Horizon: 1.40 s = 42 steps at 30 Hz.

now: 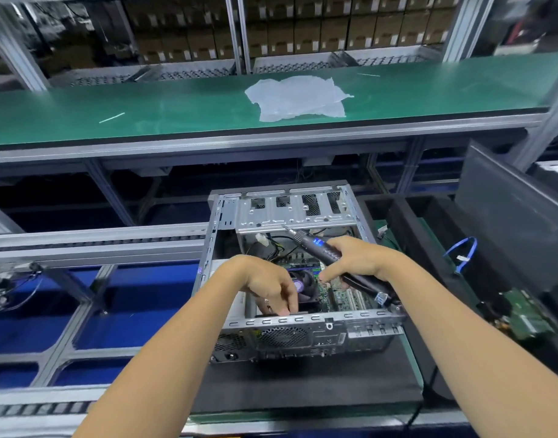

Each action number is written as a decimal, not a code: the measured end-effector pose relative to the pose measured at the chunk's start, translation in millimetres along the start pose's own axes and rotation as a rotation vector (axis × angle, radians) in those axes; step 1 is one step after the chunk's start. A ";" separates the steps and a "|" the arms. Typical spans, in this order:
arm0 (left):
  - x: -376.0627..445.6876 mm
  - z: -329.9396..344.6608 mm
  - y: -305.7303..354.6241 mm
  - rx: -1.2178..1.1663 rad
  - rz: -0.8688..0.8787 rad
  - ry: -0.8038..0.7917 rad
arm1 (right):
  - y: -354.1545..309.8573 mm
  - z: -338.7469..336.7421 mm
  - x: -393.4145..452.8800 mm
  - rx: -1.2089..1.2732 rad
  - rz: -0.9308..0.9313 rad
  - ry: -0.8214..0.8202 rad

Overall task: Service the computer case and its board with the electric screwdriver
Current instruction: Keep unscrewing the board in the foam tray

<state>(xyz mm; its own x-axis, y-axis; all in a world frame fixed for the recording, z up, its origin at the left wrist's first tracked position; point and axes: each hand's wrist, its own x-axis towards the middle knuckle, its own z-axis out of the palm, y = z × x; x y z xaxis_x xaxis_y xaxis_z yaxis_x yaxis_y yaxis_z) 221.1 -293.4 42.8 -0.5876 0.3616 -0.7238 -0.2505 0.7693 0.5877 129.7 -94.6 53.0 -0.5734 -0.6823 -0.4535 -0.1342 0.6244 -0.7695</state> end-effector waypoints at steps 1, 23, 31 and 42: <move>0.4 -0.7 3.1 -0.036 0.003 -0.001 | 1.1 -1.7 -1.5 0.025 -0.006 0.020; 39.6 -22.0 56.8 0.289 0.151 0.526 | 37.7 -49.6 -43.5 0.401 0.012 0.340; 102.2 -16.0 167.2 0.239 0.322 0.760 | 103.9 -90.0 -57.8 0.489 0.073 0.430; 259.3 7.6 246.4 0.273 -0.095 0.667 | 213.1 -139.4 -57.8 0.483 0.175 0.405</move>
<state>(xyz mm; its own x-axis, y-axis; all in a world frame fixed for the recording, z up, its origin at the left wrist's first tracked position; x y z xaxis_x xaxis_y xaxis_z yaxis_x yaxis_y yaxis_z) 12.8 -6.0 -2.9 -0.9388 -0.0448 -0.3414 -0.1742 0.9170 0.3588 21.6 130.9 -22.0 -0.8259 -0.3297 -0.4574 0.3124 0.4077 -0.8580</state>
